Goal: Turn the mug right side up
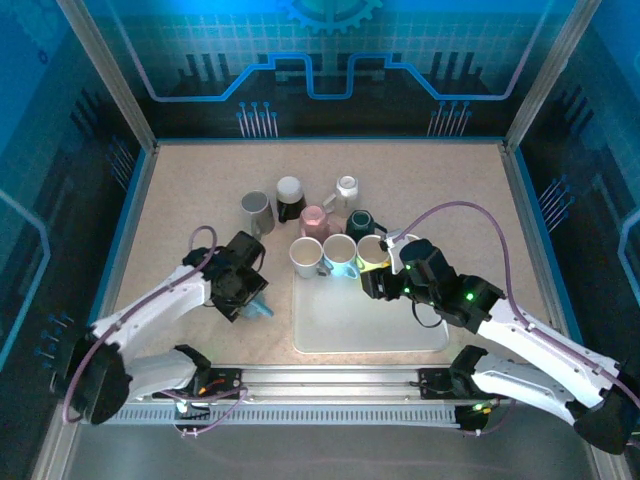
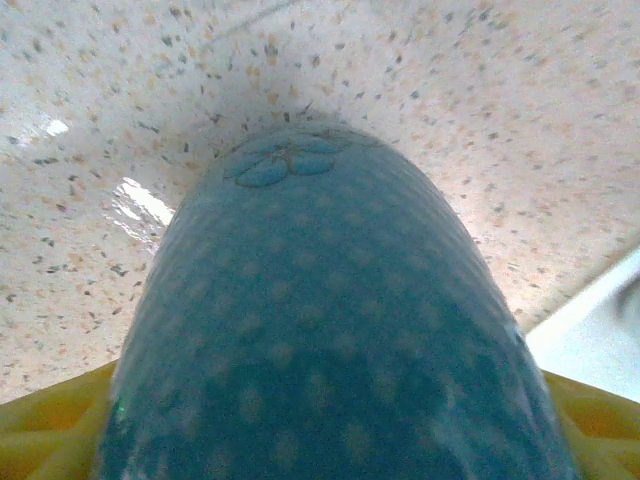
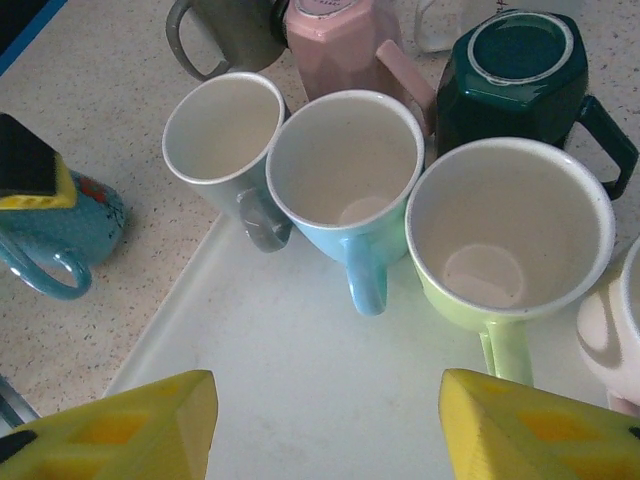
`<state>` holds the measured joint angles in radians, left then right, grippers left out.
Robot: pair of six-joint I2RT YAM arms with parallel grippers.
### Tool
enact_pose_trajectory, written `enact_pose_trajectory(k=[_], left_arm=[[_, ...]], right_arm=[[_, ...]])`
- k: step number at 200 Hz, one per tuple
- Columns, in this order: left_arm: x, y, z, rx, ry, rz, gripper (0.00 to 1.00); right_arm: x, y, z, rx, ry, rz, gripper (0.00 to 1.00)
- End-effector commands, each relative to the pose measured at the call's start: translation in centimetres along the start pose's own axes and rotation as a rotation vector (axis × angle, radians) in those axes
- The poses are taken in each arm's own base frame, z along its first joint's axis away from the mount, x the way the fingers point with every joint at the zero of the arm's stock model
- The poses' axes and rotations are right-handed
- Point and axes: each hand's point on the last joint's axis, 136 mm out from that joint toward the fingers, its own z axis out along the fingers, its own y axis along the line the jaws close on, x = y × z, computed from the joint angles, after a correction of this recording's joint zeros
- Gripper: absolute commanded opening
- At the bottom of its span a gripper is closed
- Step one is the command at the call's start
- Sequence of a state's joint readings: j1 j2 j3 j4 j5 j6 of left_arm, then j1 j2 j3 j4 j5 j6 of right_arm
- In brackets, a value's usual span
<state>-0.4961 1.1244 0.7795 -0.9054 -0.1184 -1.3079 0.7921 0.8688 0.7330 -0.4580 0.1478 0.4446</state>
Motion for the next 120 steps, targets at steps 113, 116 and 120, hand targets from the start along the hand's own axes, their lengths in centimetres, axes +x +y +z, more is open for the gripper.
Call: enact_pose_trajectory(k=[113, 116, 120], left_arm=[[-1.2, -6.9, -23.9, 1.129, -0.509, 0.488, 0.49], [-1.2, -7.0, -24.1, 1.14, -0.513, 0.49, 0.49], [-1.1, -7.1, -24.3, 1.157, -0.514, 0.497, 0.49]], right_arm=[[-5.1, 8.2, -3.4, -0.43, -0.228, -0.044, 0.54], [-5.1, 8.3, -3.4, -0.439, -0.231, -0.044, 0.54], [-5.2, 8.5, -3.4, -0.449, -0.237, -0.042, 0.54]])
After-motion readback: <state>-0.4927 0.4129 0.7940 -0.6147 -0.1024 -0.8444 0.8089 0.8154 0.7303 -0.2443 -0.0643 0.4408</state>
